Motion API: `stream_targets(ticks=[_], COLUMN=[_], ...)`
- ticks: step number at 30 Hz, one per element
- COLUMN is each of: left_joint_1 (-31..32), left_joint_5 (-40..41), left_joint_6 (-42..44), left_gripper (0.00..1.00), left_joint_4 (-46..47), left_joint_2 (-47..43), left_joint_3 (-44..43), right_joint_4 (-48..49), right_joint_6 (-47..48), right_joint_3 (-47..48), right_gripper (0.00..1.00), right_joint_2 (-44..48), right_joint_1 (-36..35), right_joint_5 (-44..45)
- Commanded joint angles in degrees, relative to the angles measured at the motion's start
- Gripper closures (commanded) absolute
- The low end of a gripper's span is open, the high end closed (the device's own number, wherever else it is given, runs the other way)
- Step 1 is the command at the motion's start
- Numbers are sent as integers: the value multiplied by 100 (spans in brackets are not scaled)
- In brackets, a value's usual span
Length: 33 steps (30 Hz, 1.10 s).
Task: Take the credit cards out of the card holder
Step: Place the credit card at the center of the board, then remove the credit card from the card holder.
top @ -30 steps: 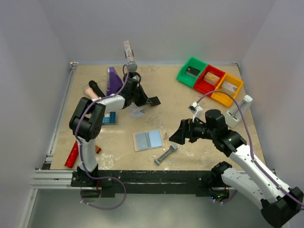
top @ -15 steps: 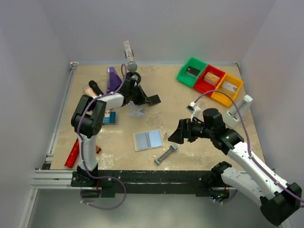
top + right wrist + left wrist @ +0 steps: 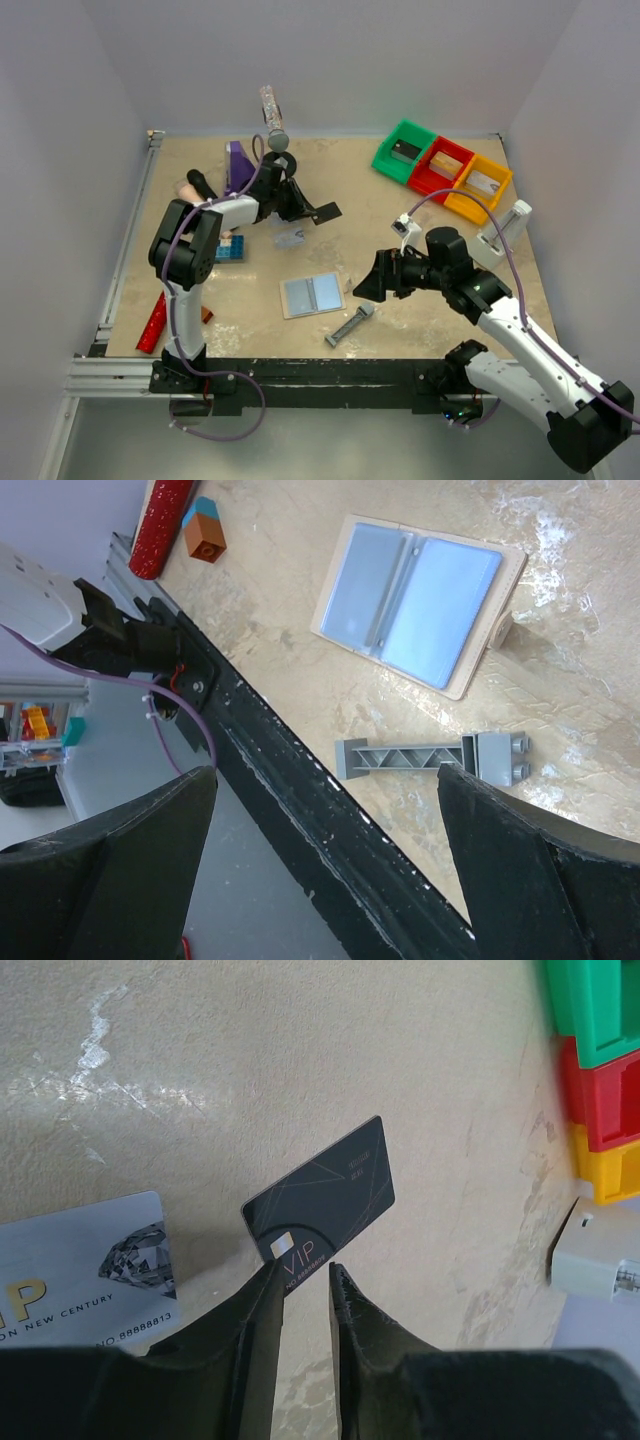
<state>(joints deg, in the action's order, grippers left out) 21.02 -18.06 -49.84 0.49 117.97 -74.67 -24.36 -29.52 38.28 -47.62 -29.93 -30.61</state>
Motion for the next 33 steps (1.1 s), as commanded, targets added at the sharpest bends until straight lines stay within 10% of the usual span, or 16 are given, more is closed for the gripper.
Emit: stream_targets(ticks=[1,18,25,33], left_joint_1=[-62,578,1808,2302], left_joint_5=[-92,355,2541,3907], left_joint_6=[124,-60,98,-842], left_gripper=[70,67,64,15], left_joint_4=[48,531,-978,-1474], left_joint_2=[-160,-2426,-4061,-5687], left_joint_3=[-12,2130,3071,4608], right_joint_4=[247,37,-122,-60], right_joint_6=[-1,359,456,508], right_joint_3=[74,293,706,1391], right_gripper=[2,5,12,29], right_joint_2=[-37,-634,-1670,-3085], right_joint_1=[14,14,5,-127], right_joint_5=[-24,599,1145,943])
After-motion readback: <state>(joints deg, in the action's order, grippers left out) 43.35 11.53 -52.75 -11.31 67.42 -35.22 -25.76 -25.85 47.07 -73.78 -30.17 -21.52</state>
